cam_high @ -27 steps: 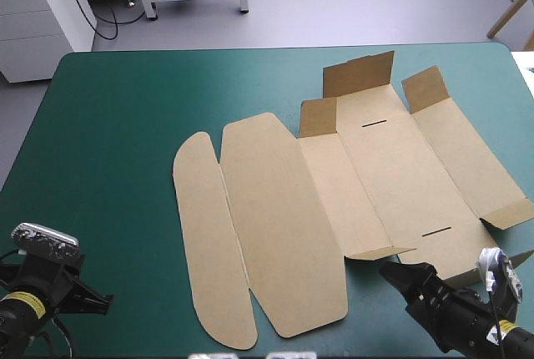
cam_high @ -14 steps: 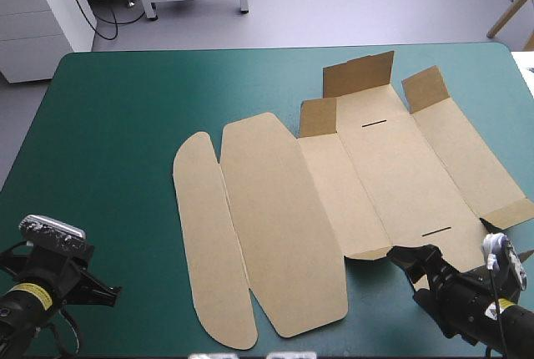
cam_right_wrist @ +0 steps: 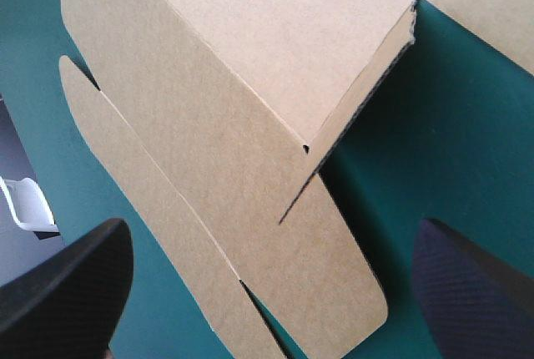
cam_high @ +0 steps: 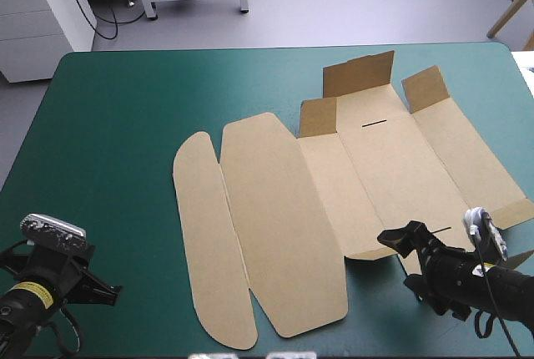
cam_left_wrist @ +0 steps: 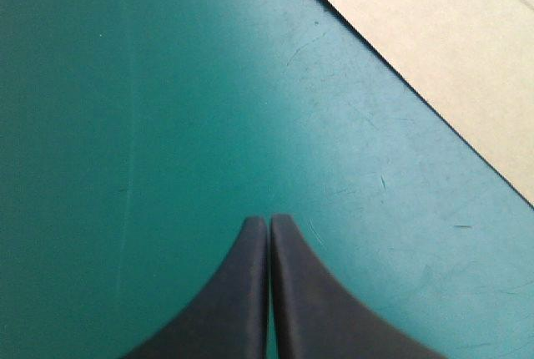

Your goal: Fold the box

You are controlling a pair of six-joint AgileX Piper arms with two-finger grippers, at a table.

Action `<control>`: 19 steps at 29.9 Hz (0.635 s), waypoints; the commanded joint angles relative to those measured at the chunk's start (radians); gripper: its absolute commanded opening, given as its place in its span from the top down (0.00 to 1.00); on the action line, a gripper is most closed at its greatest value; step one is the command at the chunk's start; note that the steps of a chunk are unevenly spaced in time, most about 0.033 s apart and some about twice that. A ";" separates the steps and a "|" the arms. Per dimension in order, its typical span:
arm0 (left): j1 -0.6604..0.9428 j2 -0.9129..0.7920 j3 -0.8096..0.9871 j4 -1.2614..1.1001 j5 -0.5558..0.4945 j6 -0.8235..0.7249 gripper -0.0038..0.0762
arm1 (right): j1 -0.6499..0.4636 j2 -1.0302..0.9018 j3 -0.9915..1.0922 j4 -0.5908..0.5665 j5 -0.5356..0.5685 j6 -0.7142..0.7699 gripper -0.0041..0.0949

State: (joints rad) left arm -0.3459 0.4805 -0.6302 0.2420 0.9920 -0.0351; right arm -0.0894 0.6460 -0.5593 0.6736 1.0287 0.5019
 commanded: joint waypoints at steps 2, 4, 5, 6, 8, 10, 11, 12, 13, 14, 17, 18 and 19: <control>-0.003 0.014 -0.031 0.007 -0.068 -0.005 0.96 | 0.000 0.054 -0.030 0.038 -0.049 -0.037 0.12; -0.003 0.014 -0.031 0.004 -0.070 -0.005 0.96 | 0.000 0.078 -0.030 0.038 -0.053 -0.038 0.12; -0.003 0.014 -0.031 0.002 -0.070 -0.005 0.96 | 0.000 0.090 -0.030 0.038 -0.056 -0.045 0.12; -0.003 0.014 -0.031 -0.003 -0.070 -0.005 0.96 | 0.000 0.102 -0.030 0.040 -0.058 -0.054 0.12; -0.003 0.014 -0.031 -0.005 -0.075 -0.015 0.96 | 0.000 0.127 -0.030 0.040 -0.069 -0.057 0.12; -0.003 0.014 -0.031 -0.005 -0.079 -0.015 0.96 | 0.000 0.148 -0.030 0.040 -0.090 -0.061 0.13; -0.003 0.014 -0.031 -0.005 -0.079 -0.015 0.96 | 0.000 0.158 -0.030 0.040 -0.096 -0.061 0.14; -0.003 0.014 -0.031 -0.005 -0.079 -0.018 0.96 | 0.000 0.165 -0.030 0.043 -0.100 -0.069 0.14; -0.003 0.014 -0.031 -0.005 -0.079 -0.020 0.96 | 0.000 0.173 -0.030 0.047 -0.100 -0.081 0.14; -0.003 0.014 -0.031 -0.005 -0.079 -0.020 0.96 | 0.000 0.183 -0.030 0.056 -0.100 -0.087 0.14; -0.003 0.014 -0.031 -0.005 -0.079 -0.020 0.96 | 0.000 0.198 -0.030 0.082 -0.092 -0.116 0.14; -0.003 0.014 -0.031 -0.005 -0.079 -0.020 0.96 | 0.000 0.200 -0.030 0.087 -0.092 -0.117 0.14; -0.003 0.014 -0.031 -0.005 -0.079 -0.020 0.96 | 0.000 0.204 -0.030 0.088 -0.092 -0.123 0.14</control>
State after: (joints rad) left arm -0.3459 0.4823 -0.6302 0.2305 0.9734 -0.0418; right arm -0.0887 0.8436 -0.5593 0.7105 0.9575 0.4105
